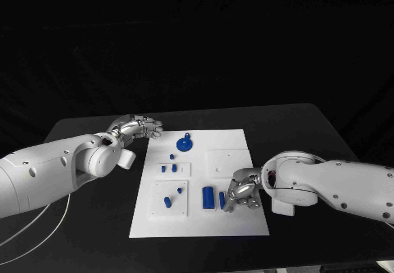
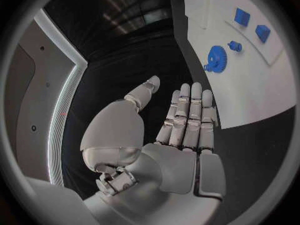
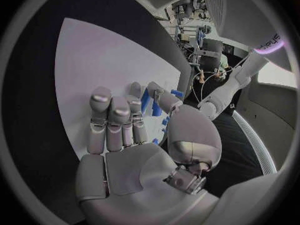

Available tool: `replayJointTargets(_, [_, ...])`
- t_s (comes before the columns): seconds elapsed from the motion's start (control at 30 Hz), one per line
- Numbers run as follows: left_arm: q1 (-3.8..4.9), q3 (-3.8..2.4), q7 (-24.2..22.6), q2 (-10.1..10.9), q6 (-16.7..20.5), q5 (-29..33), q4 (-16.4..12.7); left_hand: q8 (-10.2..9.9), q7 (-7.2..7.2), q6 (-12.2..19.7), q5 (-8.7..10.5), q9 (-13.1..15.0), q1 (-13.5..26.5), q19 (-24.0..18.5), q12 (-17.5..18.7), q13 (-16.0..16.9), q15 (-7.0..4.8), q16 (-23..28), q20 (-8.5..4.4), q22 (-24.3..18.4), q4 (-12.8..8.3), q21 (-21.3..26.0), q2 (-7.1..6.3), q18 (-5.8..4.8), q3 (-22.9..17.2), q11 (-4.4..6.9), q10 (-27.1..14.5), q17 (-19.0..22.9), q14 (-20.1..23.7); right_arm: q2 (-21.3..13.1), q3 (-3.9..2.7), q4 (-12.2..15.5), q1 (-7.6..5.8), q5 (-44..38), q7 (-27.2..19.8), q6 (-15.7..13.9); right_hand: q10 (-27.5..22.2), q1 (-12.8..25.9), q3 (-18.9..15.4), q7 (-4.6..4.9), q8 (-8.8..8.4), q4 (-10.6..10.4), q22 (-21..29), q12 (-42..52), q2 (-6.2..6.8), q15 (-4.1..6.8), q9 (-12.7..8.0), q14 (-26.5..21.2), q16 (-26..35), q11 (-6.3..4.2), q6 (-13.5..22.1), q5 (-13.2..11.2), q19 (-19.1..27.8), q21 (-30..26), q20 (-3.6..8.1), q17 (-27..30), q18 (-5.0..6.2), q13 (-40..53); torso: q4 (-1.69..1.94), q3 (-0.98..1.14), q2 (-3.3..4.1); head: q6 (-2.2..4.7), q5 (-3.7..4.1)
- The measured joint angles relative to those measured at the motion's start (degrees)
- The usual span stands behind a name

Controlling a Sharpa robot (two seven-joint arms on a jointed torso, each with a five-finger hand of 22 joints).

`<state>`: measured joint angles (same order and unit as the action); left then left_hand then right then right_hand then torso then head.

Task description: Assemble the parts on the task board

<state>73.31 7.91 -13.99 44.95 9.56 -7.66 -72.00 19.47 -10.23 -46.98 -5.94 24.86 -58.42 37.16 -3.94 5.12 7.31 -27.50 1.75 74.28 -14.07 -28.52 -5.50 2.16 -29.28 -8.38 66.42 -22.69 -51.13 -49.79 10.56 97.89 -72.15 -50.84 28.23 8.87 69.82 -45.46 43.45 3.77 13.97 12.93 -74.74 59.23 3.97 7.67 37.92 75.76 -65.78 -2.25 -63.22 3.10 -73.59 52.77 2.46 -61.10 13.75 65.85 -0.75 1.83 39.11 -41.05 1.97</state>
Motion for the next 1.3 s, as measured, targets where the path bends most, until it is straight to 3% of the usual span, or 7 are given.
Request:
replayJointTargets(0.07, [0.00,0.00,0.01,0.00,-0.01,-0.01,0.00,0.00,0.00,0.00,0.00,0.00,0.00,0.00,0.00,0.00,0.00,0.00,0.00,0.00,0.00,0.13,0.00,0.00,0.00,0.00,0.00,-0.04,0.00,-0.04,-0.01,0.00,0.01,0.07,-0.02,0.02,0.00,0.08,0.00,0.00,0.00,0.00,0.00,0.00,-0.08,0.00,-0.04,0.00,0.00,0.00,0.00,0.01,0.00,0.04,0.00,0.00,0.01,0.00,0.00,0.00,0.00,0.00,0.00])
replayJointTargets(0.13, [0.00,0.00,0.01,0.00,-0.02,-0.01,-0.01,0.00,0.00,0.00,0.00,0.00,0.00,0.00,0.00,0.00,0.00,0.00,0.00,0.00,0.00,0.13,0.00,0.00,0.00,0.00,0.00,-0.04,0.00,-0.05,-0.01,-0.03,0.02,0.10,-0.08,0.01,0.00,0.95,-1.41,0.00,0.02,1.20,-0.11,0.00,0.49,0.00,-0.05,0.00,-0.01,0.00,0.00,4.01,0.00,0.39,0.00,0.00,0.01,0.00,-0.01,-0.01,0.00,0.00,0.00])
replayJointTargets(0.17, [0.00,0.00,0.01,0.00,-0.02,-0.02,-0.01,0.00,0.00,0.00,0.00,0.00,0.00,0.00,0.00,0.00,0.00,0.00,0.00,0.00,0.00,0.13,0.00,0.00,0.00,0.00,0.00,-0.04,0.00,-0.05,-0.01,-0.07,0.03,0.12,-0.10,-0.01,0.00,1.21,-1.82,0.00,0.13,1.43,-0.11,0.00,0.52,-0.01,-0.05,0.01,-0.01,0.00,0.00,4.66,0.00,0.46,0.00,0.00,0.03,0.00,-0.01,0.00,0.00,0.00,0.00])
replayJointTargets(0.47, [0.00,0.01,0.02,0.01,-0.04,-0.04,-0.01,0.00,0.00,0.00,0.00,0.01,0.00,0.00,0.00,-0.05,0.00,0.20,0.00,0.00,0.00,0.13,0.00,0.00,0.00,0.00,0.00,-0.09,0.00,-0.03,0.00,-0.11,0.04,0.22,-0.14,-0.02,0.00,1.55,-0.40,-0.04,-0.10,1.13,-0.04,0.00,-0.21,-0.01,-0.06,0.01,-0.01,0.00,-0.04,5.34,-0.01,0.46,-0.01,0.01,0.06,-0.07,0.00,0.00,-0.01,0.00,-0.01])
replayJointTargets(0.63, [0.00,0.01,0.02,0.03,-0.05,-0.06,0.00,0.00,0.00,0.00,0.00,0.01,0.00,0.00,0.00,-0.04,0.00,0.20,0.00,0.05,0.00,0.13,0.00,0.00,0.00,0.00,0.00,-0.09,0.00,0.03,0.05,0.04,0.11,0.65,-0.36,0.34,0.00,2.05,5.53,-0.05,-0.71,-2.62,0.10,0.00,-0.81,-0.01,-0.39,0.01,-0.01,0.00,-0.05,1.06,-0.01,0.46,-0.01,0.01,0.07,-0.16,-0.01,0.00,-0.01,0.00,-0.03])
replayJointTargets(1.03, [0.00,0.02,0.03,0.09,-0.08,-0.09,-0.01,0.00,0.00,0.00,0.00,0.01,0.00,0.00,0.00,-0.04,0.00,0.20,0.00,0.04,0.16,0.13,0.00,0.00,-0.16,0.00,0.00,-0.15,0.00,0.02,0.04,-0.05,0.11,0.89,-0.60,0.87,0.00,3.65,6.85,-0.11,-0.72,-2.41,-0.09,0.00,-1.46,-0.01,-0.39,0.01,-0.01,0.00,-0.11,1.63,-0.01,0.46,-0.01,0.02,0.08,-0.16,-0.02,0.01,-0.01,-0.11,-0.06])
replayJointTargets(1.3, [0.00,0.02,-0.01,0.12,-0.10,-0.40,-0.20,0.00,0.00,0.00,0.00,0.01,0.00,0.00,0.00,-0.04,0.00,0.20,0.00,0.09,0.16,0.13,0.00,0.00,-0.16,0.00,0.00,-0.22,0.00,-0.03,0.04,-0.04,0.10,0.94,-0.67,1.19,0.00,5.16,7.44,-0.12,-0.72,-2.54,-0.09,0.00,-1.47,-0.01,-0.47,0.01,-0.01,0.00,-0.12,0.01,-0.01,0.46,-0.01,0.02,0.08,-0.16,-0.02,0.03,0.01,-0.12,-0.04])
